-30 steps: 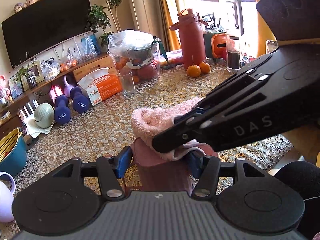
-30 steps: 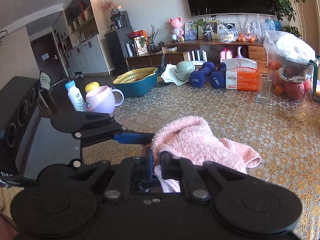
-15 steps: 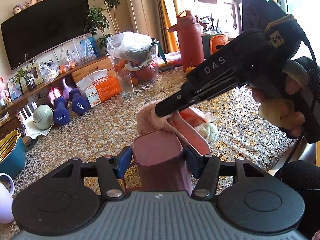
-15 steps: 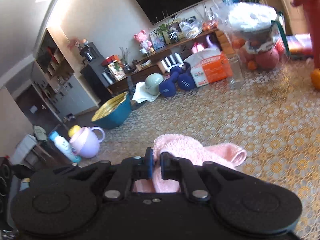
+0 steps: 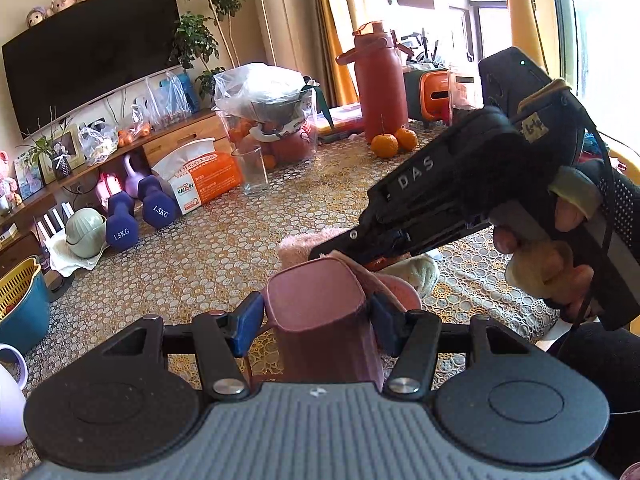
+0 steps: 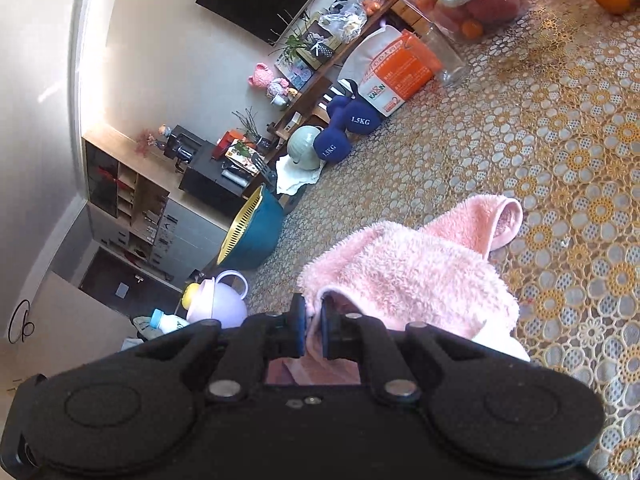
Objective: Clean container
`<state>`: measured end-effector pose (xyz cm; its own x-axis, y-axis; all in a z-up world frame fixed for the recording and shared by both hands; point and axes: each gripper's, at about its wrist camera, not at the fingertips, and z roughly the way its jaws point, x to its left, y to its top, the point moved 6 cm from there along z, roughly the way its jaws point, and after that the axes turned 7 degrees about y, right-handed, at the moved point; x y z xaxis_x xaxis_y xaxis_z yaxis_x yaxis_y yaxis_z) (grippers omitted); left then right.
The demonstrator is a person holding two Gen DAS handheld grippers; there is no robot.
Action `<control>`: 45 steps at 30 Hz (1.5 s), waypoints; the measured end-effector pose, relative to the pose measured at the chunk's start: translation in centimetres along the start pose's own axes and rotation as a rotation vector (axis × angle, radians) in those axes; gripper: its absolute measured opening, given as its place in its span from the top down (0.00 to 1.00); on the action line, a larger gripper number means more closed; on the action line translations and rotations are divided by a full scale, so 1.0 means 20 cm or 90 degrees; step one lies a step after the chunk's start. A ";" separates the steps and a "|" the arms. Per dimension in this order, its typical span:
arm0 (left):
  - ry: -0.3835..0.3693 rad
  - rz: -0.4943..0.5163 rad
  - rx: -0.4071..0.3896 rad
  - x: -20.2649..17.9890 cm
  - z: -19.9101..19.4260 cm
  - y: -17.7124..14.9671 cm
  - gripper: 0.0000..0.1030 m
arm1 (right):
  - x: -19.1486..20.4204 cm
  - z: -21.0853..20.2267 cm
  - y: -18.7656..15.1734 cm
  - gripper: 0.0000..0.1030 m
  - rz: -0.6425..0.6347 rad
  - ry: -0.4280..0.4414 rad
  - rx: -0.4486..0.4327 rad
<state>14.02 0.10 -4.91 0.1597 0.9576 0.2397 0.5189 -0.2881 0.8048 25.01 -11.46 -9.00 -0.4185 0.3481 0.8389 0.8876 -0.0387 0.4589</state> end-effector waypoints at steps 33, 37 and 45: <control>-0.003 -0.010 0.001 0.00 0.00 0.00 0.44 | 0.05 -0.07 -0.31 0.93 -0.133 -0.114 0.043; -0.004 -0.009 0.006 0.00 0.00 0.00 0.44 | 0.09 -0.05 -0.34 0.95 -0.286 -0.213 0.095; -0.008 -0.008 0.006 0.02 -0.03 0.01 0.44 | 0.03 -0.11 -0.34 0.93 -0.448 -0.392 0.120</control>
<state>13.65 0.39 -4.41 0.1639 0.9610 0.2226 0.5292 -0.2761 0.8023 18.32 -13.00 -11.03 -0.7413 0.6683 0.0626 0.5104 0.5006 0.6992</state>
